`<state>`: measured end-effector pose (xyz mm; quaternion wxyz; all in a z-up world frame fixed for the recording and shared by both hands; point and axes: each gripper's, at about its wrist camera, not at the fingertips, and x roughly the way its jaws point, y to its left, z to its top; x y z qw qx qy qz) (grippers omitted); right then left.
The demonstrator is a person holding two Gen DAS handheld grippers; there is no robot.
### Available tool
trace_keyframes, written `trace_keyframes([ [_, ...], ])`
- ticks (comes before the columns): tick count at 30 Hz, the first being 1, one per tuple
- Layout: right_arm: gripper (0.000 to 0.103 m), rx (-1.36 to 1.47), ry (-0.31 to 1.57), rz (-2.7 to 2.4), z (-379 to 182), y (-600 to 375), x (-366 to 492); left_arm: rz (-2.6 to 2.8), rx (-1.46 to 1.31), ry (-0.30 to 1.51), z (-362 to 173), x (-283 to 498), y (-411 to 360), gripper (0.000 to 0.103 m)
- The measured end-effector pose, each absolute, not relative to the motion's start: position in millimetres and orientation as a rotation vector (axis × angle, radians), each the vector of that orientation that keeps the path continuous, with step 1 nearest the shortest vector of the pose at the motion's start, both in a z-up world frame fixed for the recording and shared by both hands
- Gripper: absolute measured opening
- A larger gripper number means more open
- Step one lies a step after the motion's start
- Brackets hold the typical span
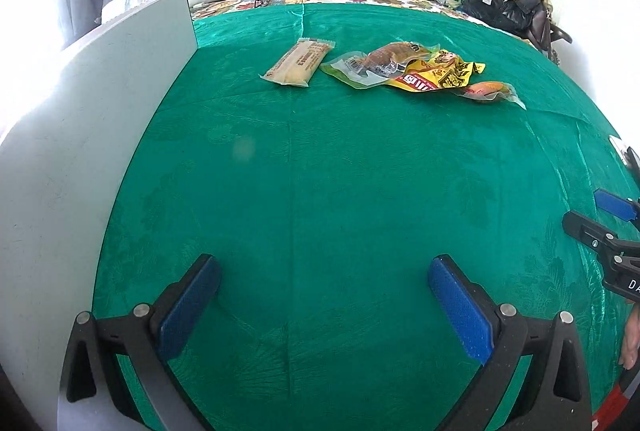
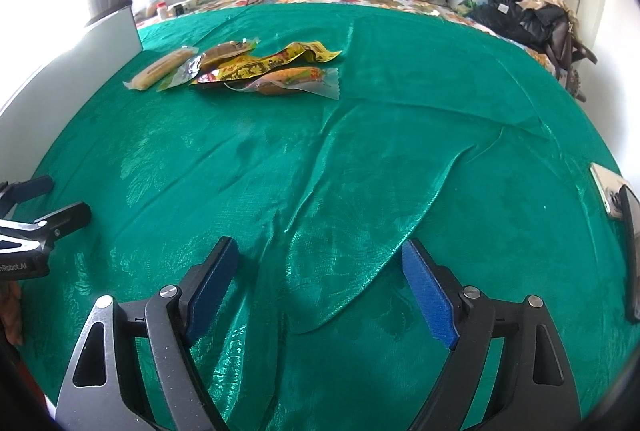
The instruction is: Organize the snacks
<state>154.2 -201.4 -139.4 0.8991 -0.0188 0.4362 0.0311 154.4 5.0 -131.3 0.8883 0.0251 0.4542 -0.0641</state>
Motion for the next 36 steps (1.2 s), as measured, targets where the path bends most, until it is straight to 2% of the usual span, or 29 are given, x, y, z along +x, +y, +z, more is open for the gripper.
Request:
trace_keyframes([
  [36,0.089,-0.036,0.908,0.067,-139.7,-200.8,156.3,-0.129,0.053,0.943,-131.3,153.2,5.3,0.103],
])
